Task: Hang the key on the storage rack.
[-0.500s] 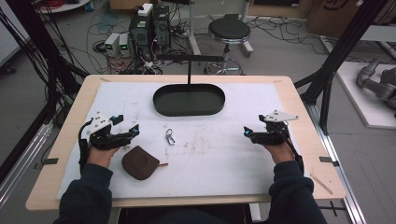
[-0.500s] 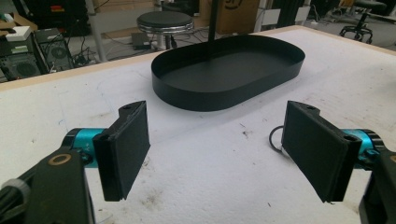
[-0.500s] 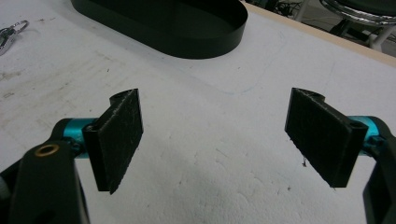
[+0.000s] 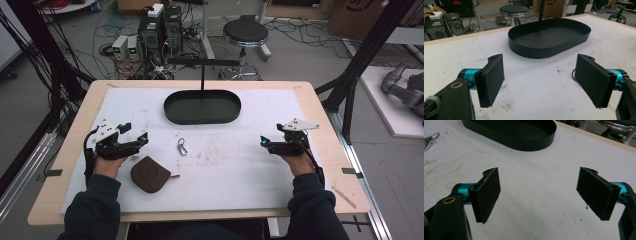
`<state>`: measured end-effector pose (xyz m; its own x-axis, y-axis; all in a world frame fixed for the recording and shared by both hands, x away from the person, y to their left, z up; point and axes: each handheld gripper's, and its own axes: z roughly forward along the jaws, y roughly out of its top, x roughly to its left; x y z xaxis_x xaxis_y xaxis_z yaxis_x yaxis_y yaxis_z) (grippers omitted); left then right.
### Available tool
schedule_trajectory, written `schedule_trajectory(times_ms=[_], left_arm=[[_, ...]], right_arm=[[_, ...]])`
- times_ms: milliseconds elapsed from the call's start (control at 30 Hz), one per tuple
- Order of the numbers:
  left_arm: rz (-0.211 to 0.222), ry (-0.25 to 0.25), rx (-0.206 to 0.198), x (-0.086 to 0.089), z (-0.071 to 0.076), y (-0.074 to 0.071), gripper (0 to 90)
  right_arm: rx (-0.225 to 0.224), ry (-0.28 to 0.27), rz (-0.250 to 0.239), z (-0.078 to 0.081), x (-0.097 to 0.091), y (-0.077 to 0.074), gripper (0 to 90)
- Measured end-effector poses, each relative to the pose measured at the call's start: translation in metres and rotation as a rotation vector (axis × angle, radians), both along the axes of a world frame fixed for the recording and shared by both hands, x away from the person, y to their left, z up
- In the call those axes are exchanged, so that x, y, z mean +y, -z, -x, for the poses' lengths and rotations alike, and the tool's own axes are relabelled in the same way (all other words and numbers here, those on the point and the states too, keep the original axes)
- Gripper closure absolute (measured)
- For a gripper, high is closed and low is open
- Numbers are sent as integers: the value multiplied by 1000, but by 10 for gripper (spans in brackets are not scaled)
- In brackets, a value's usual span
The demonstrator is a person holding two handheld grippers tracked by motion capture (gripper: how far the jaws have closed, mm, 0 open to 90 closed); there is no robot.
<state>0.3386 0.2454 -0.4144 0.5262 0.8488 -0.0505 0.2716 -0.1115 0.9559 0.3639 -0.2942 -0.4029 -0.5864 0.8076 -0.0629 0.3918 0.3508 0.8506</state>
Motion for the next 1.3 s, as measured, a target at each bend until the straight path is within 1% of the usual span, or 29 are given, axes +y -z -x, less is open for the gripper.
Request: schedule_trajectory(times_ms=[67, 133, 167, 200, 233, 267, 300, 333, 367, 433, 467, 500, 533, 600, 733, 767, 800, 833, 867, 900, 933, 967, 1000, 1033, 1067, 1133, 1200, 1267, 1300], left_arm=[[-1, -3, 1, 1, 1, 0, 238], [3, -4, 0, 3, 1, 0, 240], [3, -4, 0, 3, 1, 0, 242], [5, -13, 0, 7, 2, 0, 244], [5, -13, 0, 7, 2, 0, 244], [15, -28, -3, 12, 4, 0, 245], [15, -35, -6, 15, 5, 0, 246], [15, -35, -6, 15, 5, 0, 246], [15, -46, -8, 18, 7, 0, 247], [15, -55, -8, 21, 8, 0, 249], [14, -63, -8, 23, 9, 0, 249], [14, -63, -8, 23, 9, 0, 249], [15, -71, -10, 26, 9, 0, 249], [13, -77, -11, 29, 10, 0, 249], [17, -91, -9, 34, 10, 1, 249], [17, -91, -9, 34, 10, 1, 249], [19, -95, -9, 35, 10, 1, 250], [19, -96, -9, 36, 10, 1, 250], [21, -98, -8, 37, 10, 1, 251], [21, -98, -8, 37, 10, 1, 252], [23, -98, -9, 37, 9, 2, 252], [22, -97, -8, 37, 9, 2, 252], [17, -95, -7, 36, 9, 2, 253], [17, -95, -7, 36, 9, 2, 253], [17, -93, -6, 36, 8, 2, 254], [14, -90, -5, 36, 8, 2, 254], [11, -90, -4, 36, 8, 2, 255], [14, -92, -2, 36, 7, 3, 255], [14, -92, -2, 36, 7, 3, 255]], right_arm=[[3, 3, -18, 1, 3, -1, 195], [7, -15, -30, 1, 9, -3, 195], [2, -25, -33, 1, 13, -4, 195], [0, -31, -32, 1, 16, -5, 195], [-2, -48, -26, 1, 23, -6, 195], [-3, -57, -24, 2, 28, -7, 198], [-9, -69, -31, 2, 34, -9, 200], [-9, -69, -31, 2, 34, -9, 200], [-20, -103, -40, 2, 45, -11, 232], [-22, -128, -66, 1, 53, -12, 243], [-27, -130, -73, 0, 59, -13, 244], [-30, -149, -87, -1, 66, -14, 257], [-24, -167, -94, -1, 72, -15, 271], [-24, -187, -93, -3, 84, -15, 283], [-1, -251, -102, -12, 115, -13, 337], [-1, -251, -102, -12, 115, -13, 337], [29, -272, -108, -17, 131, -11, 346], [38, -285, -109, -20, 138, -10, 352], [47, -297, -116, -23, 145, -9, 362], [47, -297, -116, -23, 145, -9, 362], [83, -316, -118, -29, 159, -5, 367], [83, -316, -118, -29, 159, -5, 367], [110, -332, -95, -34, 174, 0, 368], [122, -340, -89, -35, 180, 2, 369], [143, -349, -80, -38, 188, 5, 375], [170, -366, -81, -42, 199, 10, 395], [205, -372, -94, -46, 207, 16, 413], [241, -365, -94, -50, 214, 23, 419], [241, -365, -94, -50, 214, 23, 419]])
